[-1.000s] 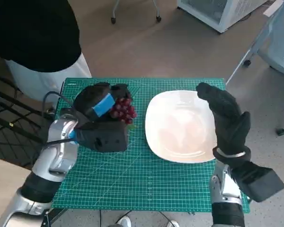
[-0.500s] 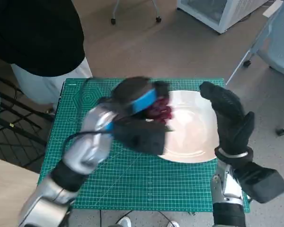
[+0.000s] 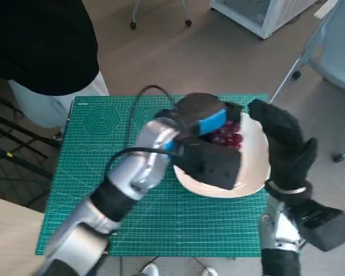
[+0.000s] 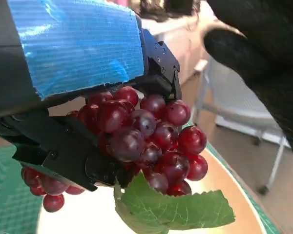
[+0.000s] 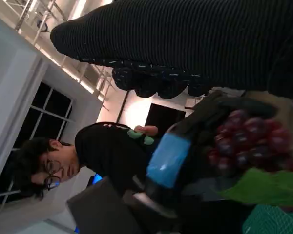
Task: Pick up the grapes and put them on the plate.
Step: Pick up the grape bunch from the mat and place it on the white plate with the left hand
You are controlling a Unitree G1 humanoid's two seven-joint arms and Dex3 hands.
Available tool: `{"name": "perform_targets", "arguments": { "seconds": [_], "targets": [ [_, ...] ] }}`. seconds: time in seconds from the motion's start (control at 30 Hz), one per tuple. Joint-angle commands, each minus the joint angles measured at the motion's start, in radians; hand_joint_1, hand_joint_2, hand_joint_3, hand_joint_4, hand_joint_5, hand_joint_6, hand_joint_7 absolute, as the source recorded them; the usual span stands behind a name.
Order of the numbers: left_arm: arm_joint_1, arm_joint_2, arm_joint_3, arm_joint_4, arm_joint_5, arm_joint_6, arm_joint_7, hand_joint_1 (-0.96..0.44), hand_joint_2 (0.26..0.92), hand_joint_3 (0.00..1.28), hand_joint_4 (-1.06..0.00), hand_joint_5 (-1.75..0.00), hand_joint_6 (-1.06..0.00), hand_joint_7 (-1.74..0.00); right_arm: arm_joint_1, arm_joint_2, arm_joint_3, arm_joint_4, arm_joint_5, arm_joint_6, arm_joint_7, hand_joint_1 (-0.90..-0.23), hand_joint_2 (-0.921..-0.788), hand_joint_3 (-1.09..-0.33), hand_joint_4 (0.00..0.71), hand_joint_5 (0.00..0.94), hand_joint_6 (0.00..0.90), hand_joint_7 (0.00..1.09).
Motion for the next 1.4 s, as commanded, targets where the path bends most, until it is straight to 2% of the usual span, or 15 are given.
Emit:
{"name": "perform_targets", "arguments": {
  "seconds": [0.03,0.2,0.47,0.87,0.97,1.0,1.03,1.1,1.17,1.23,1.3,1.4],
  "targets": [
    [-0.031,-0.022,-0.002,0.031,-0.022,-0.028,-0.003,0.0,0.921,0.19,-0.5,-1.52,-0.58,-1.04,0.032,-0.006,-0.014,0.012,0.004,-0.009,-0.001,-0.685,-0.921,-0.669,0.366,0.003,0.093,0.42],
    [-0.031,-0.039,-0.002,0.07,-0.037,-0.047,-0.001,0.01,0.921,0.21,-0.46,-1.56,-0.58,-1.05,0.033,-0.007,-0.024,0.027,0.006,-0.03,0.004,-0.678,-0.921,-0.668,0.368,0.003,0.104,0.4],
    [-0.029,-0.055,0.001,0.095,-0.046,-0.056,-0.005,0.01,0.921,0.21,-0.47,-1.56,-0.57,-1.07,0.028,-0.007,-0.032,0.054,0.005,-0.058,0.006,-0.678,-0.921,-0.664,0.369,0.002,0.124,0.37],
    [-0.033,-0.06,0.001,0.101,-0.055,-0.047,-0.006,0.01,0.92,0.22,-0.45,-1.59,-0.58,-1.05,0.024,-0.007,-0.029,0.066,0.008,-0.066,0.005,-0.678,-0.921,-0.665,0.371,0.002,0.149,0.32],
    [-0.037,-0.072,0.011,0.106,-0.07,-0.022,-0.019,0.0,0.921,0.23,-0.45,-1.51,-0.53,-1.18,0.025,-0.003,-0.025,0.059,0.007,-0.06,0.003,-0.679,-0.921,-0.665,0.37,0.001,0.151,0.32],
    [-0.037,-0.077,0.015,0.108,-0.076,-0.012,-0.026,0.04,0.915,0.23,-0.47,-1.47,-0.49,-1.15,0.024,-0.003,-0.024,0.058,0.008,-0.059,0.003,-0.679,-0.921,-0.666,0.37,0.001,0.151,0.32],
    [-0.037,-0.08,0.017,0.112,-0.081,-0.004,-0.032,0.09,0.908,0.23,-0.49,-1.43,-0.46,-1.03,0.024,-0.002,-0.023,0.058,0.008,-0.058,0.003,-0.68,-0.921,-0.666,0.37,0.001,0.151,0.32],
    [-0.038,-0.086,0.018,0.123,-0.091,0.003,-0.044,0.23,0.899,0.21,-0.55,-1.38,-0.39,-0.6,0.023,-0.002,-0.023,0.059,0.009,-0.057,0.004,-0.68,-0.921,-0.667,0.369,0.001,0.152,0.31],
    [-0.042,-0.089,0.016,0.142,-0.1,-0.001,-0.058,0.11,0.88,0.16,-0.48,-1.13,-0.32,-0.3,0.023,-0.002,-0.022,0.059,0.008,-0.057,0.004,-0.68,-0.921,-0.668,0.369,0.0,0.152,0.31],
    [-0.049,-0.088,0.013,0.162,-0.107,-0.014,-0.071,-0.19,0.845,0.1,-0.33,-0.68,-0.25,-0.15,0.023,-0.002,-0.021,0.058,0.007,-0.057,0.003,-0.68,-0.921,-0.668,0.369,0.0,0.153,0.31],
    [-0.055,-0.086,0.01,0.177,-0.111,-0.03,-0.079,-0.39,0.828,0.05,-0.21,-0.34,-0.21,-0.07,0.023,-0.001,-0.02,0.056,0.007,-0.056,0.003,-0.68,-0.921,-0.668,0.369,0.0,0.153,0.31],
    [-0.058,-0.082,0.004,0.193,-0.108,-0.053,-0.079,-0.54,0.822,0.02,-0.11,-0.11,-0.17,-0.02,0.024,-0.002,-0.019,0.054,0.007,-0.054,0.003,-0.68,-0.921,-0.669,0.369,0.0,0.154,0.31]
  ]
}}
